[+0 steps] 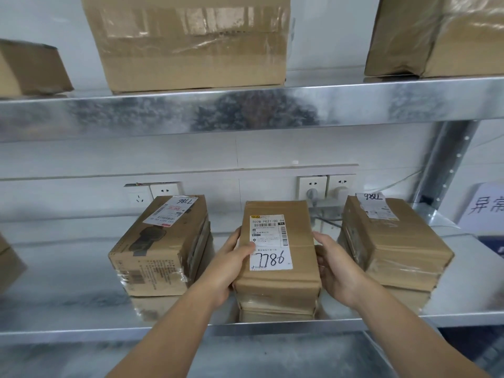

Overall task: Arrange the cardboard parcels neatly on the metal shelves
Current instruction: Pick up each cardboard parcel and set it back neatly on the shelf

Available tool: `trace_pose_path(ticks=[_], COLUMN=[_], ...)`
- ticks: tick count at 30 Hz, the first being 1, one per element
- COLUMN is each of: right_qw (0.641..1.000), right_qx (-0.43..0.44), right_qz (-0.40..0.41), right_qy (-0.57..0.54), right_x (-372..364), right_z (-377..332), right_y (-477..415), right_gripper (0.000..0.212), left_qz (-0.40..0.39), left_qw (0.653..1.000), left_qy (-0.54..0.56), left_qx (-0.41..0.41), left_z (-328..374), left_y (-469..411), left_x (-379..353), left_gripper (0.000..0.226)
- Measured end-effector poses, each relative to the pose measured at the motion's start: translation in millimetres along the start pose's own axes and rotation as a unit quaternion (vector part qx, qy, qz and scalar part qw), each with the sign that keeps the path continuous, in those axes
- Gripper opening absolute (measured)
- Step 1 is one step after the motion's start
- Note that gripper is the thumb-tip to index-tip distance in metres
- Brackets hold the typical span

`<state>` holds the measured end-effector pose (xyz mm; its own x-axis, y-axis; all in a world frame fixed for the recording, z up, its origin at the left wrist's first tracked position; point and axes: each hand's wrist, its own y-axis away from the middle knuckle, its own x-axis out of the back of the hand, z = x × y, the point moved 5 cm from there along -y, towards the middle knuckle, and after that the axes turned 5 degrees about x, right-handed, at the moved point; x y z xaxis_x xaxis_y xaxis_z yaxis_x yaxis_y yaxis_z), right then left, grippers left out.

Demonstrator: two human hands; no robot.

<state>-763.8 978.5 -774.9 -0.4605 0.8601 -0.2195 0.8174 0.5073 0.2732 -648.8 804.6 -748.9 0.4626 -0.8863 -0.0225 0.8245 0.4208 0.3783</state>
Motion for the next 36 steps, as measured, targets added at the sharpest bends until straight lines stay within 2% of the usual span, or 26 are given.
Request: trace_pose_path(ticks=[2,7,20,26,32,36], right_qw=[1.0,0.995,0.978,0.98,0.995,0.997], right_qx=[-0.008,-0.03,-0.01,-0.022,0.024,0.065], right_qz=[0.005,0.006,0.03,0.016,-0.018,-0.022], right_qy=[0.003,0.09,0.208,0.197,0.098,0.019], right_x=[-2,-2,2,2,1,0], right_z=[-1,-4,-3,-6,-25,-44], right_y=[0,-4,-25,-16,0,5], right_gripper=[0.039,0.032,0.026,0.028,0.02,0.023], left_qz=[-0.001,0.009,0.013,0.0,-0.006,-0.01], left_qw=[1.0,0.998,0.998,0.998,0.999,0.997], left_qy=[-0.028,-0.05,-0.062,-0.06,-0.025,0.028], left_qx=[0.012,0.049,0.007,0.021,-0.035,-0.07], left_z=[-2,-5,-11,-8,7,24], left_y=[-3,-15,-28,-19,-13,-10], left_x=[-1,1,1,0,2,6], left_gripper=[0.038,0.04,0.028,0.029,0.05,0.038])
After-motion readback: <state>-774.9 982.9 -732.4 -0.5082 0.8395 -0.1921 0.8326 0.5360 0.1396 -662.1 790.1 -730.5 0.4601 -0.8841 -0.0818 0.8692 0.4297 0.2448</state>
